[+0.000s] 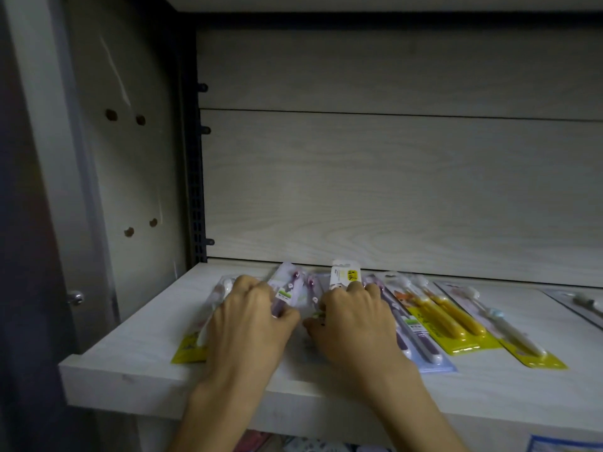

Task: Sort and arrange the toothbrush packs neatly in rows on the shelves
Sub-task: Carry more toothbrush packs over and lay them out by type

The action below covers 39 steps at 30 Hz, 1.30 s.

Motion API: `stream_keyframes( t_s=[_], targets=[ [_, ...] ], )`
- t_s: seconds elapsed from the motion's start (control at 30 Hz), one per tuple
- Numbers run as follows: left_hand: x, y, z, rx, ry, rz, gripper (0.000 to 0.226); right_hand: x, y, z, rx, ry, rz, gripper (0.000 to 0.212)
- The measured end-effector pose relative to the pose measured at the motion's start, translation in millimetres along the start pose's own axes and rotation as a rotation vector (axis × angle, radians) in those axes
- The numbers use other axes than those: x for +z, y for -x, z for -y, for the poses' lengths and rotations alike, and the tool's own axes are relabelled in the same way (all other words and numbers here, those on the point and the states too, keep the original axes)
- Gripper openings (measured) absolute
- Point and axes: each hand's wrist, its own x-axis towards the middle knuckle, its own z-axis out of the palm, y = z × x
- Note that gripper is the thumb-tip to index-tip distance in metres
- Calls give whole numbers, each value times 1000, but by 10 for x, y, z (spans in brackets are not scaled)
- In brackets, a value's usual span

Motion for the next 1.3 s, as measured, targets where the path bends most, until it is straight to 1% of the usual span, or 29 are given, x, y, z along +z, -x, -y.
stream_keyframes(
  t_s=[0.17, 0.33, 0.5, 0.63, 0.77, 0.83, 1.03, 1.17, 1.3],
  targets=[
    [30, -44, 102, -65, 165, -79, 14, 14, -23, 40, 5, 60, 3, 46],
    [-52, -24, 167, -81, 214, -89, 22, 75, -58, 93, 17, 139, -5, 49],
    [-114, -9, 216, -130, 262, -118, 26, 78, -75, 112, 9, 145, -9, 45],
    [-171, 29, 277, -160, 324, -155, 26, 92, -87, 130, 28, 86, 3, 40],
    [-224, 57, 330, -186, 366, -184, 26, 77, -62, 178, 26, 30, 7, 48],
    [-264, 78, 361, -200, 402, -188, 26, 58, -33, 225, 33, -23, -8, 47],
    [-407, 176, 495, -261, 556, -189, 27, -14, 60, 342, 29, -122, -73, 37],
    [-493, 267, 548, -270, 663, -207, 28, -84, 163, 366, 9, -203, -119, 39],
    [-499, 363, 571, -315, 844, -169, 37, -125, 291, 277, 63, -354, -238, 44]
  ],
)
